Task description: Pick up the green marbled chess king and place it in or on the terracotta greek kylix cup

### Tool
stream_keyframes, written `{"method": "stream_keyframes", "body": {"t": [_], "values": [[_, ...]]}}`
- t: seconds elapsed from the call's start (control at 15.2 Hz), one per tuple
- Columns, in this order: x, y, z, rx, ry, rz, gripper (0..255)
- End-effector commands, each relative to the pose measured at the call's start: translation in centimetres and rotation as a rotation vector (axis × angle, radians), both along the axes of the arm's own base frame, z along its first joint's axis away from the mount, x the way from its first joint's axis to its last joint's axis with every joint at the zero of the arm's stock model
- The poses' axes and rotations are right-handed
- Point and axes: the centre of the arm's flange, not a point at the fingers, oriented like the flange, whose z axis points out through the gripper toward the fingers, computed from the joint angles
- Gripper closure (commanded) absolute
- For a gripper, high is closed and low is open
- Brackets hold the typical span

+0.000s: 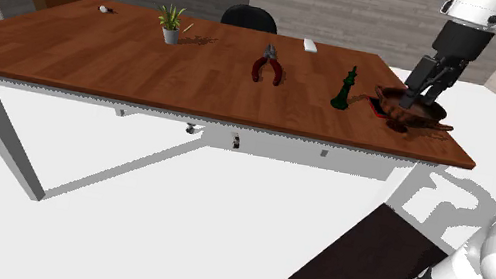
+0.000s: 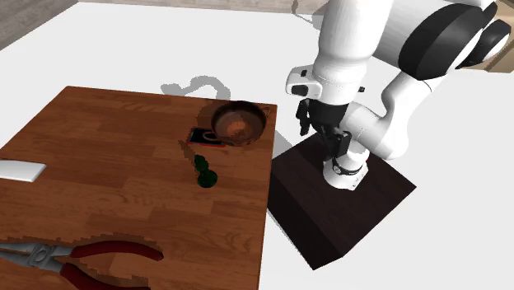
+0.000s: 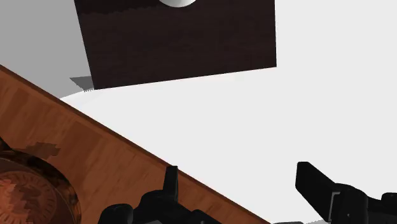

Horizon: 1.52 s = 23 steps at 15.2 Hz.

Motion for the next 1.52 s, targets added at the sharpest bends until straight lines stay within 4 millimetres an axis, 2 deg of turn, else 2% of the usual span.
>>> {"method": "stream_keyframes", "body": {"t": [0.0, 0.73, 1.45], "values": [[0.0, 0.0, 0.0, 0.0, 0.0, 0.0, 0], [12.3, -7.2, -2.4, -0.103, 0.069, 0.212, 0], [25.6, -12.0, -5.1, -0.206, 0.137, 0.425, 0]]}}
